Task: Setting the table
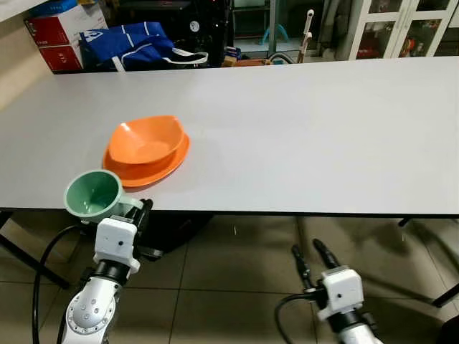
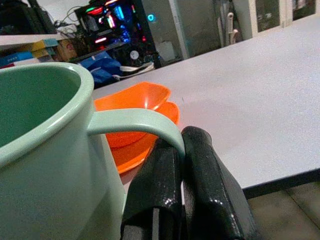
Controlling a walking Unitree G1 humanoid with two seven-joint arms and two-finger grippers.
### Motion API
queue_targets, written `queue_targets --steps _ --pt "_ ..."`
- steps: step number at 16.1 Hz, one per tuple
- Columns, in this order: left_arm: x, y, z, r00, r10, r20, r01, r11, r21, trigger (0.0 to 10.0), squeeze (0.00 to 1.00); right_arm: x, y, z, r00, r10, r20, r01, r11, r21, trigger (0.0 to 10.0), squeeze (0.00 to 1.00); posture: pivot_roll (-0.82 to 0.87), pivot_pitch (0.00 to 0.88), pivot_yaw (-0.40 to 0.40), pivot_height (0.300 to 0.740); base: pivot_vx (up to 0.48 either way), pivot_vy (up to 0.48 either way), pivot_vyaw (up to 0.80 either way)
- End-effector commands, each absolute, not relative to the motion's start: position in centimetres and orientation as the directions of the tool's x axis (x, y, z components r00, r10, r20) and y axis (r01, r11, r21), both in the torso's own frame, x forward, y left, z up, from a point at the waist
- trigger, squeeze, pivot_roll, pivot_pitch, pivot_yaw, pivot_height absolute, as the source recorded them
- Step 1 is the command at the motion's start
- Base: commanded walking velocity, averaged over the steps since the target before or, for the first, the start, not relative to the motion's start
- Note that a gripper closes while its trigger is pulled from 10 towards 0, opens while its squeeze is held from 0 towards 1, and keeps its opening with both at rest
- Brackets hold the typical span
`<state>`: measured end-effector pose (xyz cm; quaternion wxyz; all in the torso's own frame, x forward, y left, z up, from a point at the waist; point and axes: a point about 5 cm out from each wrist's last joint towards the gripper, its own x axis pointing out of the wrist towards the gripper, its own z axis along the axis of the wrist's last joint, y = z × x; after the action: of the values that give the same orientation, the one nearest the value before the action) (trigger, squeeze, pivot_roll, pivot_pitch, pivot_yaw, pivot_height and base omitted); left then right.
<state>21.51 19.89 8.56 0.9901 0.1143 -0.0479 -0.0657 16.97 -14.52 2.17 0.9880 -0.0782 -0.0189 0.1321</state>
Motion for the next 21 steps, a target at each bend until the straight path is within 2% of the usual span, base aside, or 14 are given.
queue_targets --steps 1,6,10,12,14,16,18,21 --pt "22.1 19.7 9.6 0.984 -0.136 0.112 0.106 0.965 0.241 0.0 0.00 17.1 -14.7 2.2 0.966 0.259 0.022 -0.252 0.954 -0.162 10.0 0.00 -0.19 0.000 0.120 0.740 0.000 -0.416 0.00" --pt "22.1 19.8 9.5 0.988 -0.122 0.092 0.098 0.968 0.229 0.0 0.00 17.5 -14.8 2.6 0.965 0.257 0.042 -0.247 0.955 -0.164 10.0 0.00 -0.19 0.000 0.121 0.740 0.220 -0.395 0.00" --pt "23.2 21.0 8.9 0.998 -0.050 0.047 0.041 0.981 0.187 0.0 0.00 17.8 -14.8 2.9 0.961 0.271 0.061 -0.257 0.951 -0.171 10.0 0.00 -0.19 0.000 0.107 0.740 0.000 0.000 0.00" --pt "25.4 22.1 10.2 0.996 -0.013 0.087 -0.003 0.984 0.178 0.0 0.00 17.8 -14.8 3.0 0.957 0.284 0.065 -0.270 0.948 -0.169 10.0 0.00 -0.18 0.000 0.102 0.740 0.000 0.000 0.00" --pt "26.7 22.0 11.0 0.994 -0.041 0.100 0.021 0.982 0.186 0.0 0.00 17.6 -14.6 3.0 0.953 0.296 0.069 -0.282 0.946 -0.162 10.0 0.00 -0.18 0.000 0.102 0.740 0.000 0.000 0.00" --pt "29.2 22.0 12.1 0.993 -0.064 0.095 0.046 0.982 0.181 0.0 0.00 17.5 -14.7 3.1 0.951 0.302 0.072 -0.288 0.945 -0.157 10.0 0.00 -0.19 0.000 0.099 0.740 0.000 0.000 0.00" --pt "31.2 22.0 12.6 0.994 -0.075 0.082 0.063 0.988 0.137 0.0 0.00 17.3 -14.9 3.1 0.948 0.312 0.066 -0.299 0.941 -0.161 10.0 0.00 -0.21 0.000 0.101 0.740 0.000 0.000 0.00" --pt "33.6 20.7 13.7 0.981 -0.181 0.068 0.172 0.977 0.123 0.0 0.00 17.0 -15.5 3.0 0.953 0.298 0.060 -0.285 0.944 -0.165 10.0 0.00 -0.24 0.000 0.102 0.740 0.000 0.000 0.00"
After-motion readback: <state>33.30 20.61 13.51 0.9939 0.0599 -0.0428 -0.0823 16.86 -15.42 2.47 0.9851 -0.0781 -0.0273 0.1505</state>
